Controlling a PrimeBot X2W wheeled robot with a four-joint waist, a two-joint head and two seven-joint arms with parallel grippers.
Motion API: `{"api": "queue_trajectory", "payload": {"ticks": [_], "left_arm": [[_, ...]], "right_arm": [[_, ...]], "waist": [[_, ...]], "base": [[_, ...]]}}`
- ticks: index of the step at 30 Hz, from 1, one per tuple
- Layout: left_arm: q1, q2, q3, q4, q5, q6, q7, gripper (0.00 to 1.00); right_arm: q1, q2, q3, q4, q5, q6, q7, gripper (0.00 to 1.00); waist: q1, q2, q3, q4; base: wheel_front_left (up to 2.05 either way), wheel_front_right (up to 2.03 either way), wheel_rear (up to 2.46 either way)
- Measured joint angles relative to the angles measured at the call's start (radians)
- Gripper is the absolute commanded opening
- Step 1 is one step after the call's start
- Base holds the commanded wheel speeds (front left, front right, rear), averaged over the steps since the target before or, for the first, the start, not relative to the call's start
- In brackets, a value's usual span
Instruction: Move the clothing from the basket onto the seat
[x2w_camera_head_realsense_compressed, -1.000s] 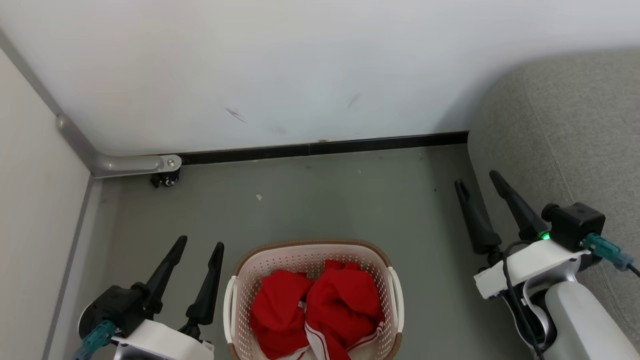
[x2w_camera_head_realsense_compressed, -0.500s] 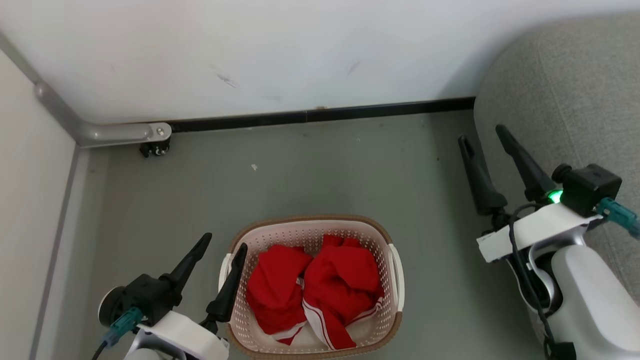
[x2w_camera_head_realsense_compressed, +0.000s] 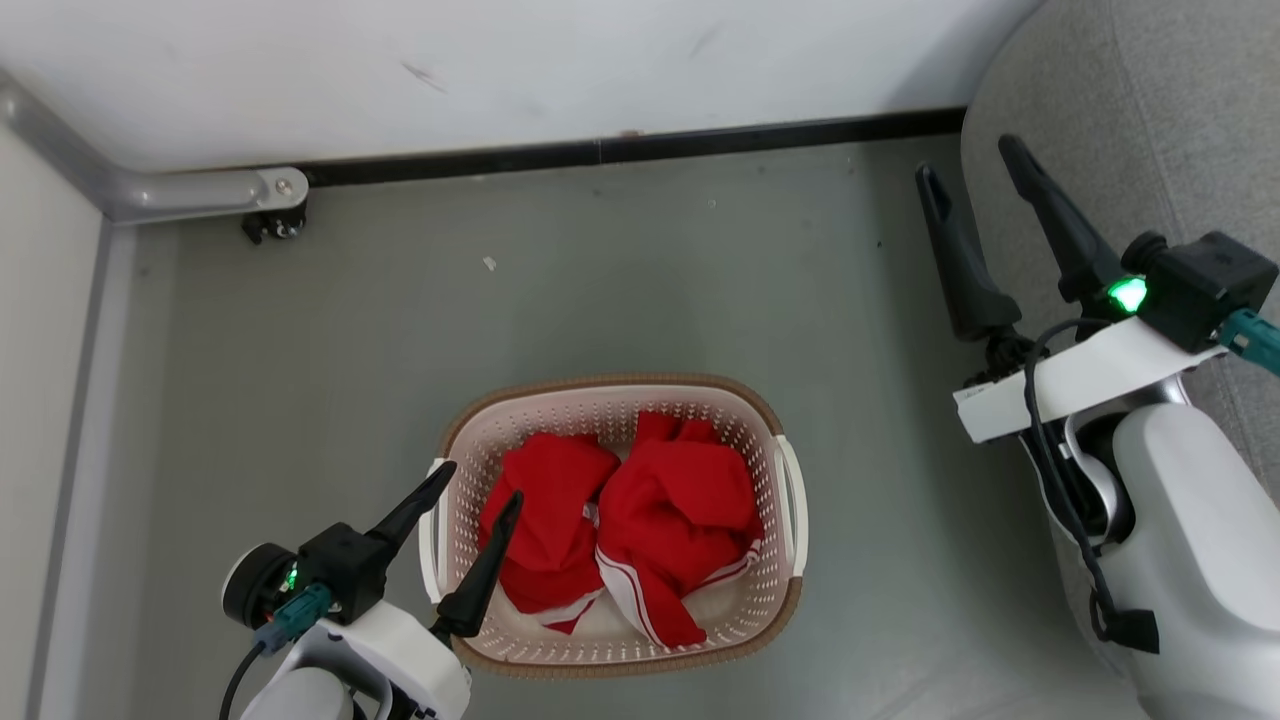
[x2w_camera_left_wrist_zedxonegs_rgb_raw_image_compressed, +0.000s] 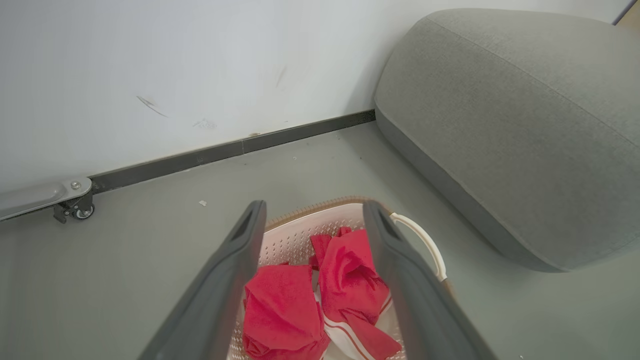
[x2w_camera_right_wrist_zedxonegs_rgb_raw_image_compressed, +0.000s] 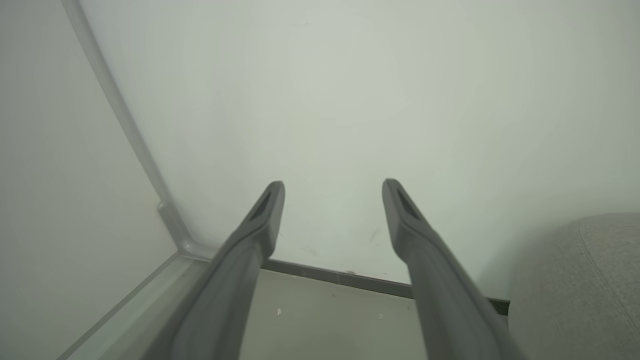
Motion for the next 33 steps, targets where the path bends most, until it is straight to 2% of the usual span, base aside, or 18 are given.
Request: {"api": "queue_trajectory", "payload": {"ticks": [11,23,33], "left_arm": [[-0.109,0.003,-0.055,0.110,0.008,0.000,0.000,1.00],[-0.227,0.011,-0.107,0.217,0.066,0.000,0.002,1.00],[-0.317,-0.003,-0.167,0.293,0.091,0.000,0.042,1.00]], "right_arm": [[-0.089,0.001,0.015,-0.026,0.000,0.000,-0.001,1.00],[-0.163,0.005,0.017,-0.051,-0.003,0.000,-0.002,1.00],[-0.234,0.013,0.021,-0.062,-0.009,0.000,-0.005,1.00]], "waist": [[-0.0001,0.0000,0.105,-0.011],[0.0000,0.0000,0.215,-0.021],[-0.0001,0.0000,0.306,-0.031]], "base": [[0.00,0.00,0.00],[0.00,0.00,0.00],[0.00,0.00,0.00]]}}
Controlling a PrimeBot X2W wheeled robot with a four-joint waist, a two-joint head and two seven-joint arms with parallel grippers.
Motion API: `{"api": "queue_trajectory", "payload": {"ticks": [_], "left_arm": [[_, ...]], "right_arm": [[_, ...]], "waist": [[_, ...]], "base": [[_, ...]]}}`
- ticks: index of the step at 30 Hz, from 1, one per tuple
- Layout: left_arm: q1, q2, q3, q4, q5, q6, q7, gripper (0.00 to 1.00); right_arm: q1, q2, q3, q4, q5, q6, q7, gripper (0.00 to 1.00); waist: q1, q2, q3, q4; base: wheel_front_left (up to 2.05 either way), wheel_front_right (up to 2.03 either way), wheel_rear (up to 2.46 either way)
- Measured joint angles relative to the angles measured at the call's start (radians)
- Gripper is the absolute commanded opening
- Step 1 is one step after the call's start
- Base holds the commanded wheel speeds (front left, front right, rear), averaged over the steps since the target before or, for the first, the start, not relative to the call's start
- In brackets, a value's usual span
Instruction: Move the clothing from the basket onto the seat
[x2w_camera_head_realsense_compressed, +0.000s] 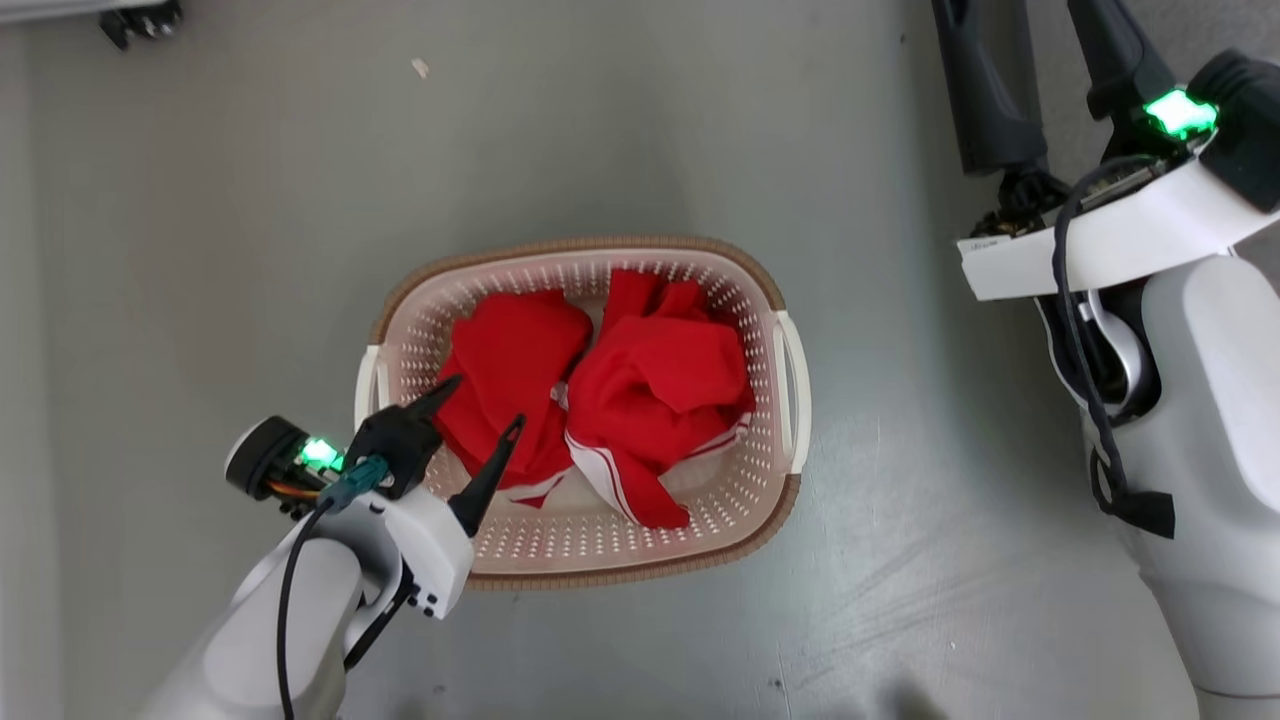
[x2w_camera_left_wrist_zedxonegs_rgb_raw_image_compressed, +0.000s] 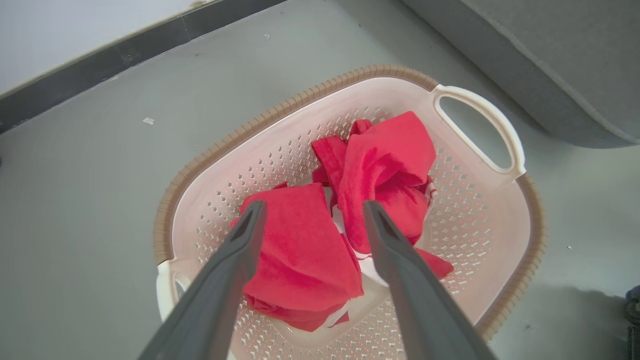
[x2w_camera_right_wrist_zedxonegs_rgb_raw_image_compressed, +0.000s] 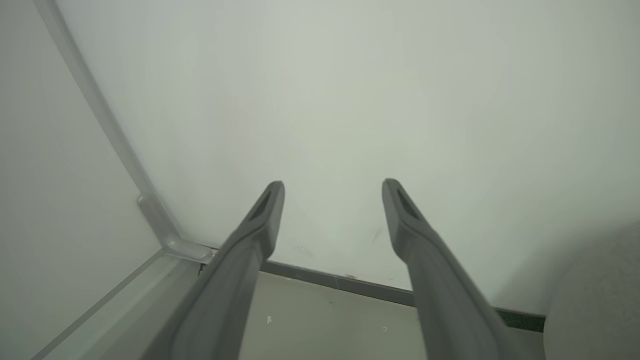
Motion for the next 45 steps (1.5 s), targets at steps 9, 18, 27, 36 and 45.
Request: {"api": "queue_trajectory", "payload": {"ticks": [9,18,27,36,45], "left_arm": [[-0.082,-0.009,-0.042,0.061,0.021,0.000,0.040,1.00],[-0.159,-0.013,-0.044,0.124,0.049,0.001,0.074,1.00],[-0.210,-0.025,-0.049,0.177,0.067,0.007,0.106,1.00],[-0.256,-0.024,-0.051,0.225,0.094,0.037,0.119,1.00],[-0.295,-0.030,-0.057,0.252,0.108,0.047,0.118,0.16]], "right_arm": [[-0.051,0.006,-0.001,-0.010,-0.001,0.000,-0.001,1.00],[-0.099,0.012,-0.003,-0.022,-0.001,0.000,-0.001,1.00],[-0.135,0.022,-0.002,-0.027,-0.001,0.000,-0.001,1.00],[-0.149,0.032,0.001,-0.029,-0.001,0.000,-0.001,1.00],[-0.171,0.038,0.005,-0.028,-0.001,0.000,-0.001,1.00]], "waist": [[0.0000,0.0000,0.078,-0.012],[0.0001,0.0000,0.146,-0.026],[0.0000,0.0000,0.203,-0.040],[0.0000,0.0000,0.245,-0.055],[-0.0001,0.0000,0.269,-0.070]], "base": [[0.00,0.00,0.00],[0.00,0.00,0.00],[0.00,0.00,0.00],[0.00,0.00,0.00],[0.00,0.00,0.00]]}}
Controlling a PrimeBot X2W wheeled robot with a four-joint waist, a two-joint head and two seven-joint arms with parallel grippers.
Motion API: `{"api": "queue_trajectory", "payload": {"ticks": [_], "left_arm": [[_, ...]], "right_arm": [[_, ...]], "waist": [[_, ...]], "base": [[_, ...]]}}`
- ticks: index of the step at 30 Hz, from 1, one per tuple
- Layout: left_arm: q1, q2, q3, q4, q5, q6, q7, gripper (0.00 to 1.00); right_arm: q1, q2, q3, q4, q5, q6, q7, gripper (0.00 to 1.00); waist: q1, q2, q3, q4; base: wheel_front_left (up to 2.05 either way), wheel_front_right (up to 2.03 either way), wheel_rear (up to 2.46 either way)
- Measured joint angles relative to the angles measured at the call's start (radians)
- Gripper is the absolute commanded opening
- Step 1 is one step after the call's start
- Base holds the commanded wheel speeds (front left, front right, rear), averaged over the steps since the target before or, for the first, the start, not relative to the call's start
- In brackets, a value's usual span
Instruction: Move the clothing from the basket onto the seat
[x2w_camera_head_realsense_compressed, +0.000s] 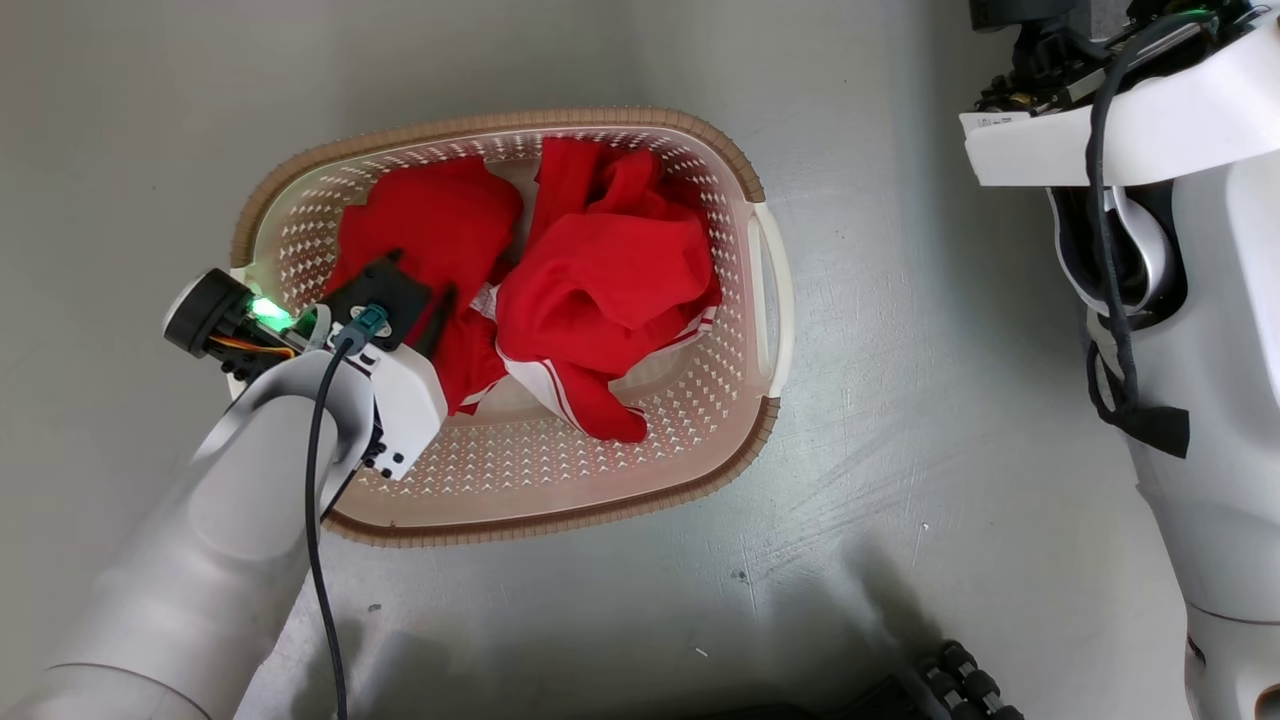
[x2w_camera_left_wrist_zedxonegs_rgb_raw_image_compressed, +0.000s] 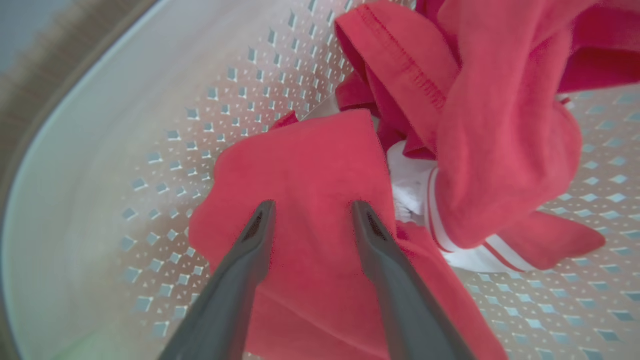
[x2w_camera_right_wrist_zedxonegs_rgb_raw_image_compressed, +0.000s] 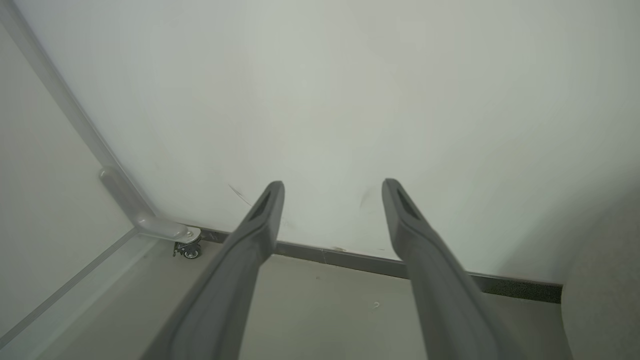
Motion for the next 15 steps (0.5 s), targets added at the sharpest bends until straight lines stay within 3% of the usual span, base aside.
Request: {"api": "queue_trajectory", "payload": {"ticks": [1,15], "left_arm": [[-0.002,-0.001,0.000,0.002,0.000,0.000,0.000,0.00],[-0.014,-0.054,0.006,0.040,-0.031,-0.003,-0.026,0.00]], "right_arm": [[0.000,0.001,0.002,0.001,0.000,0.000,0.000,1.00],[0.000,0.002,-0.003,0.010,0.000,0.000,0.000,1.00]], "waist": [[0.0000,0.0000,0.001,-0.002],[0.0000,0.0000,-0.007,-0.004]], "base": [[0.00,0.00,0.00],[0.00,0.00,0.00]]}}
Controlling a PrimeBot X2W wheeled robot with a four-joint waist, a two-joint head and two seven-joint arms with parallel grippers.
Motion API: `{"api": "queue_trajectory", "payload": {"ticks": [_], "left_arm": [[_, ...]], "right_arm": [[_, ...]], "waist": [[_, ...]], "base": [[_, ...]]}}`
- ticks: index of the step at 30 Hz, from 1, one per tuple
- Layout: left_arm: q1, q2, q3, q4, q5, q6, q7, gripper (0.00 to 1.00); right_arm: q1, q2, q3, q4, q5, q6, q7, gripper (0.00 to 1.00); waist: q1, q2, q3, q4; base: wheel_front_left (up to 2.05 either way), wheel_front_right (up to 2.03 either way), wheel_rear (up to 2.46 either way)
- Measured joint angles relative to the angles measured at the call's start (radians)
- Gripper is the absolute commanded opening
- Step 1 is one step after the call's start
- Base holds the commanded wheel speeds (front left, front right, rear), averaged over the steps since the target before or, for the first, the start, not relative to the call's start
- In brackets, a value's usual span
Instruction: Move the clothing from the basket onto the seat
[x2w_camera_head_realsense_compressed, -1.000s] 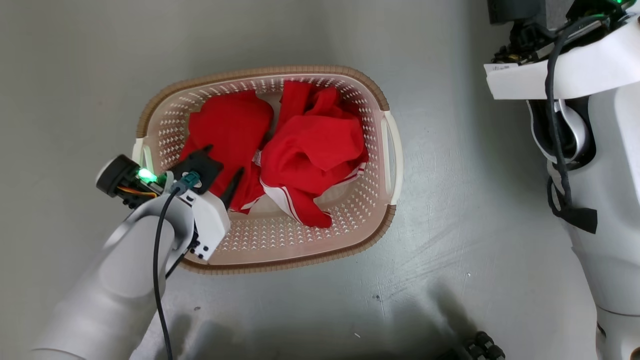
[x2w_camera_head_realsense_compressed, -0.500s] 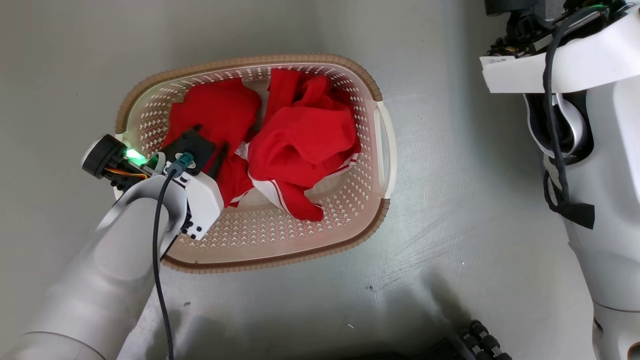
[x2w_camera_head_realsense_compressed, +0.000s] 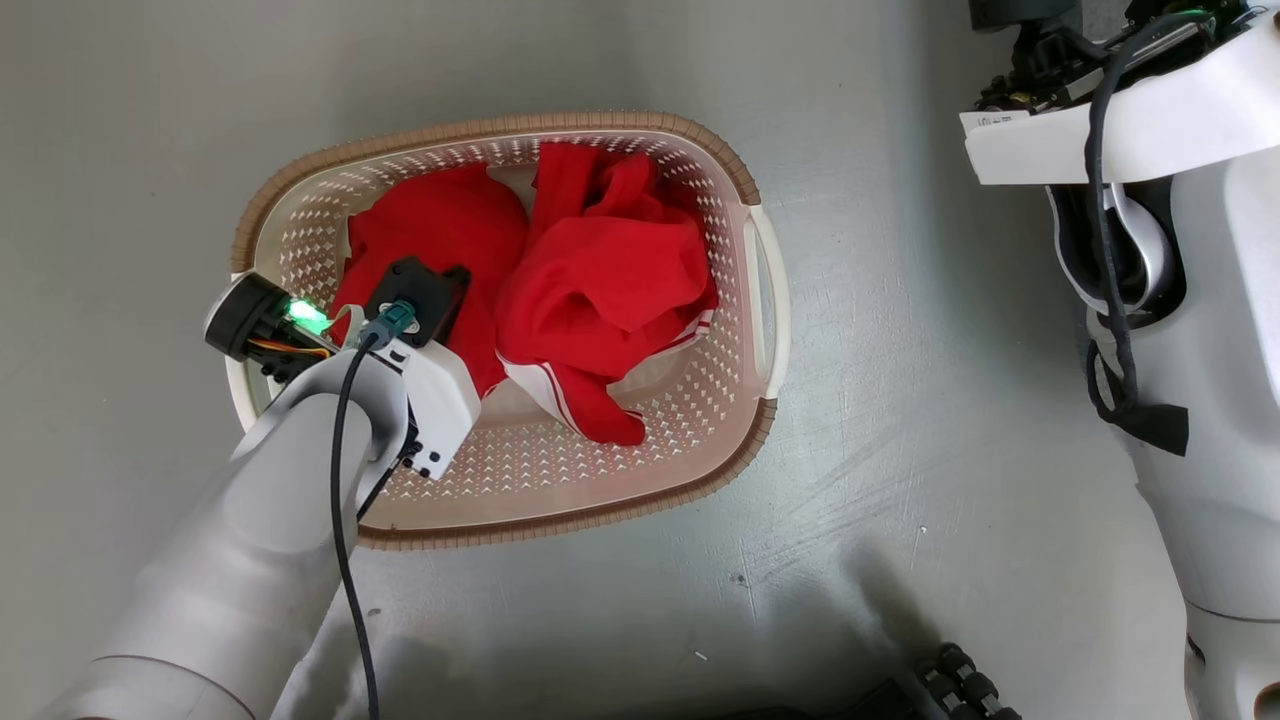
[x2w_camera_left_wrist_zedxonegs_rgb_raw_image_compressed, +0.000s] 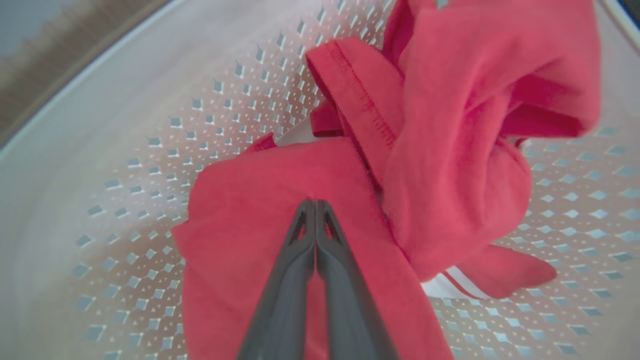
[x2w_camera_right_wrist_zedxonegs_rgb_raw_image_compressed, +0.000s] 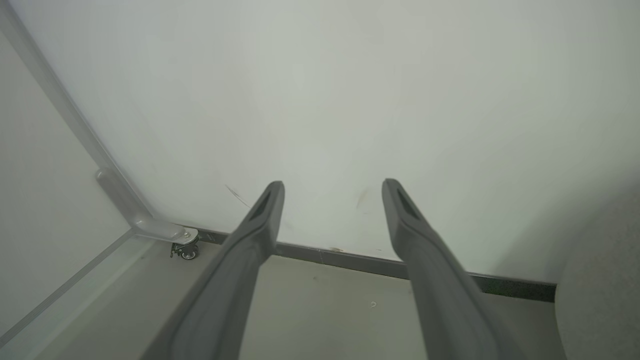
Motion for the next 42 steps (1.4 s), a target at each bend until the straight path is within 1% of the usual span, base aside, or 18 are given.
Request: {"api": "queue_trajectory", "payload": {"ticks": [12,17,19,34,37,42], "left_arm": [[0.007,-0.015,0.022,0.004,-0.060,-0.025,-0.045,0.00],[0.022,-0.025,0.020,-0.001,-0.072,-0.026,-0.067,0.00],[0.023,-0.029,0.020,-0.008,-0.086,-0.034,-0.077,0.00],[0.085,-0.035,0.047,-0.075,-0.158,-0.035,-0.123,0.00],[0.102,-0.036,0.058,-0.095,-0.170,-0.043,-0.125,0.00],[0.126,-0.036,0.081,-0.131,-0.194,-0.043,-0.132,0.00]], "right_arm": [[0.001,-0.004,-0.009,0.018,0.000,0.000,0.000,1.00],[0.002,-0.008,-0.012,0.023,-0.002,0.000,0.000,1.00],[0.002,-0.011,-0.012,0.026,-0.002,0.000,0.000,1.00],[0.008,-0.040,-0.021,0.049,-0.007,0.000,0.000,1.00],[0.013,-0.048,-0.024,0.055,-0.008,0.000,0.000,1.00],[0.035,-0.058,-0.027,0.067,-0.008,0.000,0.000,1.00]], "waist": [[0.0000,0.0000,-0.027,0.014],[0.0000,0.0000,-0.042,0.021],[0.0000,0.0000,-0.049,0.025],[0.0000,0.0000,-0.120,0.060],[0.0000,0.0000,-0.138,0.068],[0.0000,0.0000,-0.170,0.083]], "base": [[0.00,0.00,0.00],[0.00,0.00,0.00],[0.00,0.00,0.00],[0.00,0.00,0.00],[0.00,0.00,0.00],[0.00,0.00,0.00]]}}
